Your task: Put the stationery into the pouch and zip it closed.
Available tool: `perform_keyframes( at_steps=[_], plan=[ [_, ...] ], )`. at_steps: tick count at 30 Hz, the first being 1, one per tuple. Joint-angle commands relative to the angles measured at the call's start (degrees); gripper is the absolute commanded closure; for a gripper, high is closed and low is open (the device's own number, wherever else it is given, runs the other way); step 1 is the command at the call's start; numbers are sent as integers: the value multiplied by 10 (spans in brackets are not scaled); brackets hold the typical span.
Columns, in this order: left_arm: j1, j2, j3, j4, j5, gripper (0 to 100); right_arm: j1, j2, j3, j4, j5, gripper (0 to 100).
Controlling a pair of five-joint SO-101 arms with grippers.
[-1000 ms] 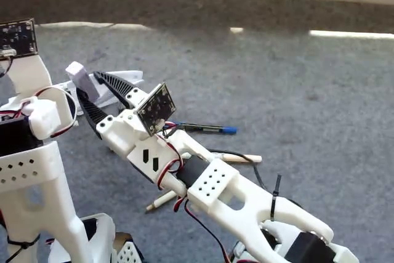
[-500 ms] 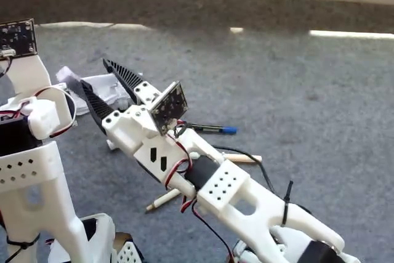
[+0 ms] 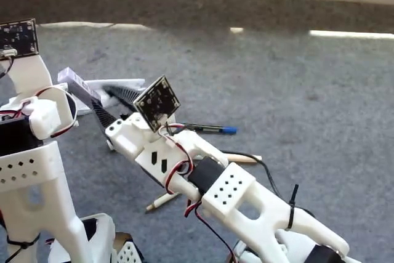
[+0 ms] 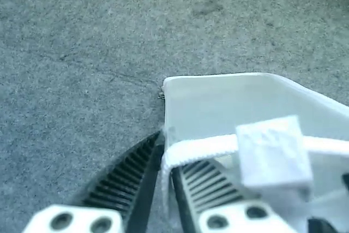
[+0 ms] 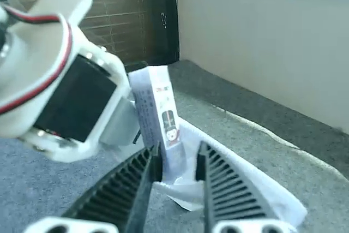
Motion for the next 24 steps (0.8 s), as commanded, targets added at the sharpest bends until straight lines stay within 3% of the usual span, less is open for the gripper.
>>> perform_keyframes(
  at_steps=[1, 13, 18, 24],
  plan=[
    [-7, 10, -15, 1, 8, 993, -22, -13, -42, -2, -2, 994],
    [-7, 10, -15, 3, 9, 993, 15, 128, -128, -10, -2, 994],
    [-7, 10, -15, 1, 9, 993, 19, 51, -126, -1, -2, 994],
    [-7, 10, -15, 0, 9, 993, 16, -27, -109, 109, -2, 994]
  ],
)
